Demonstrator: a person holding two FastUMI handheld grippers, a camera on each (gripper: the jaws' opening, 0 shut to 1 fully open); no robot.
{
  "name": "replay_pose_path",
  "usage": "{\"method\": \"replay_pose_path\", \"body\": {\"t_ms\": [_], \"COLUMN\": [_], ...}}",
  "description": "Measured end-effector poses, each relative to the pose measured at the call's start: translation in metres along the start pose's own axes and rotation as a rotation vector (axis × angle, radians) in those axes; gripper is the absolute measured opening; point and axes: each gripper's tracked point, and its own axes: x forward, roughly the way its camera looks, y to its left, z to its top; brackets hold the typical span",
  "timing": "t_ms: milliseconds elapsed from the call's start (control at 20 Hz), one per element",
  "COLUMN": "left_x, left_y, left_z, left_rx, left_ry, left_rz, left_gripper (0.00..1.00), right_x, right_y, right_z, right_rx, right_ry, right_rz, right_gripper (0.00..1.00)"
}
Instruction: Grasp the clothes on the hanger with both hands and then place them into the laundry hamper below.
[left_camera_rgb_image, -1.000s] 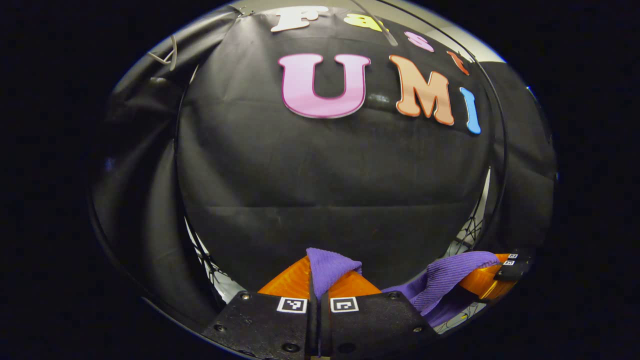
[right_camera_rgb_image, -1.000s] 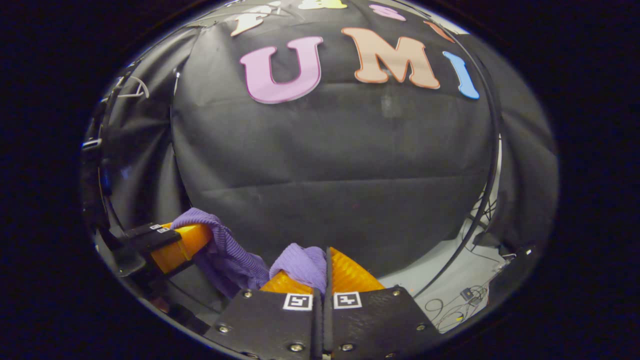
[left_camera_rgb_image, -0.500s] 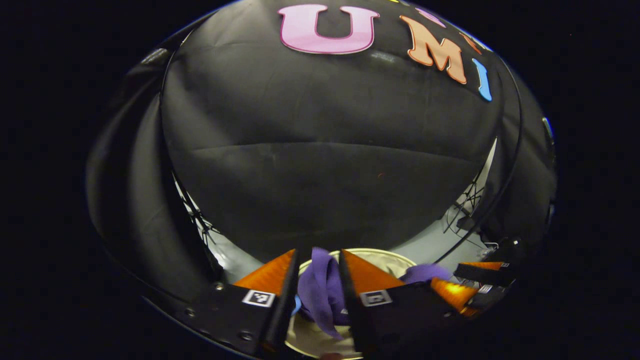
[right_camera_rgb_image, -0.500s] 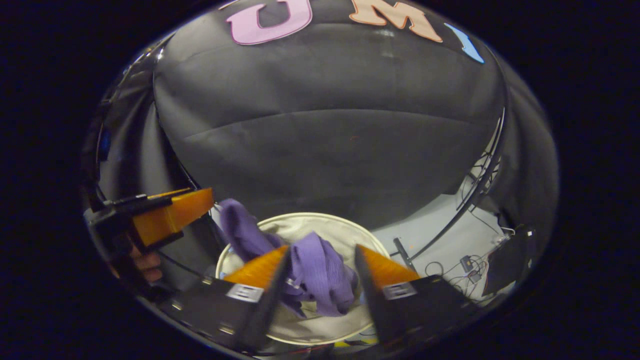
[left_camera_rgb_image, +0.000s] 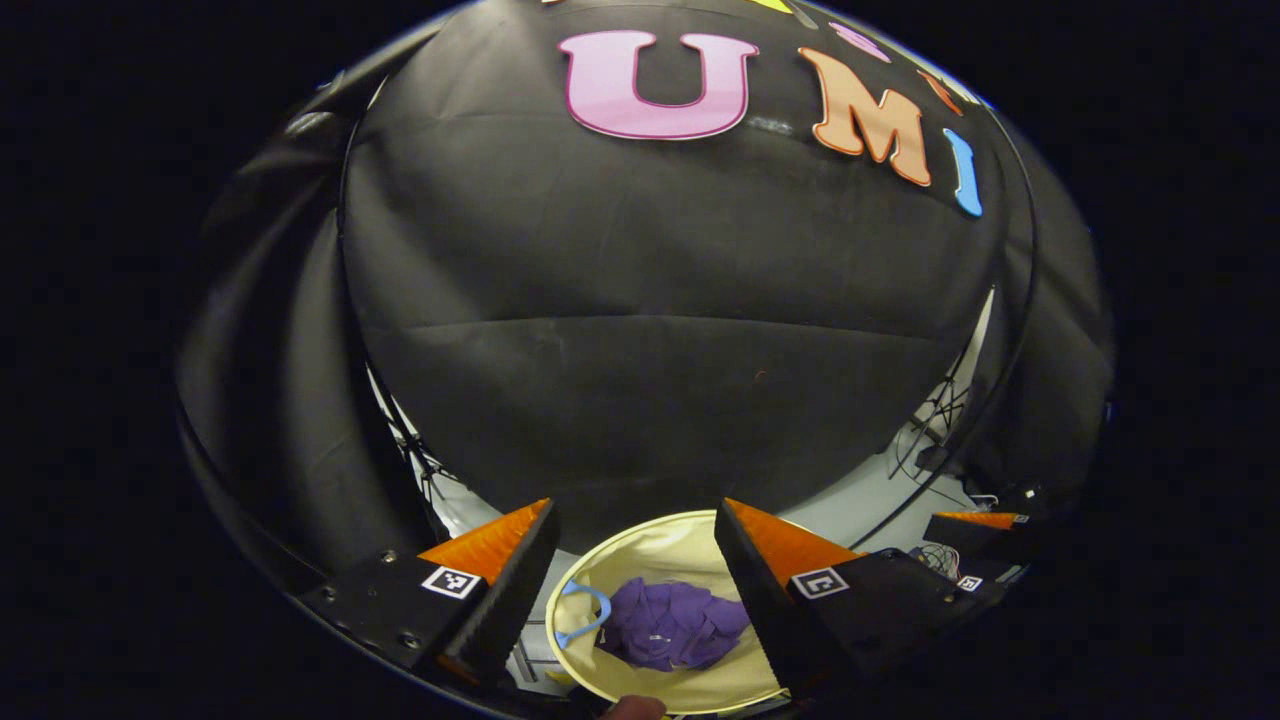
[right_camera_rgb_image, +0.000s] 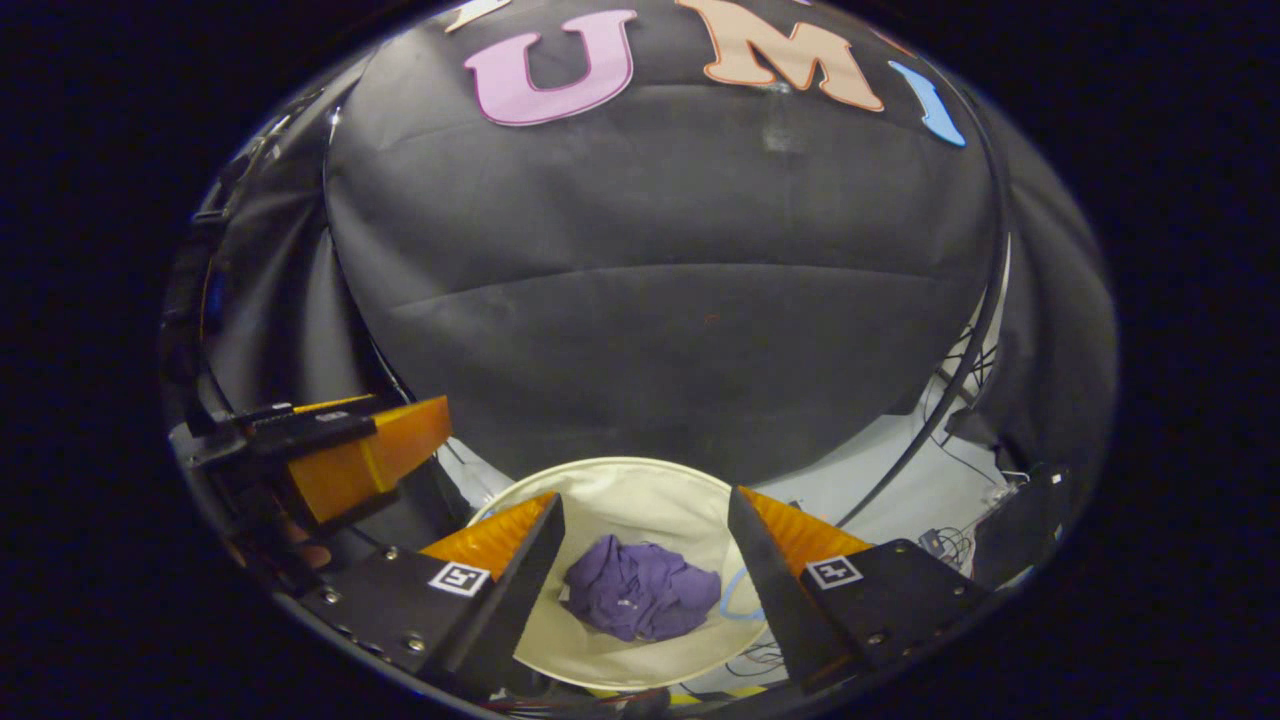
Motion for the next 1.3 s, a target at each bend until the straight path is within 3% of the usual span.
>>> {"method": "replay_pose_path", "body": {"t_ms": [150, 500, 800, 850, 1050, 1300], "left_x": [-0.014, -0.036, -0.063, -0.068, -0.096, -0.137], "left_y": [0.005, 0.010, 0.016, 0.016, 0.010, 0.023], "left_z": [0.007, 0.026, 0.074, 0.082, 0.115, 0.162], "left_rx": [0.039, 0.008, 0.021, 0.022, 0.015, 0.028], "left_ry": [-0.026, -0.019, -0.103, -0.114, -0.172, -0.277], "left_rz": [0.024, 0.019, 0.021, 0.023, -0.003, 0.030], "left_gripper": [0.96, 0.96, 0.96, 0.96, 0.96, 0.96], "right_x": [-0.010, -0.034, -0.061, -0.065, -0.088, -0.123], "right_y": [0.005, 0.005, 0.001, 0.003, 0.007, 0.010], "right_z": [0.015, 0.060, 0.106, 0.112, 0.144, 0.170], "right_rx": [0.014, 0.014, 0.034, 0.032, 0.011, 0.023], "right_ry": [-0.034, -0.104, -0.189, -0.200, -0.251, -0.323], "right_rz": [0.015, 0.015, 0.013, 0.014, 0.024, 0.036], "right_gripper": [0.99, 0.99, 0.99, 0.94, 0.99, 0.99]}}
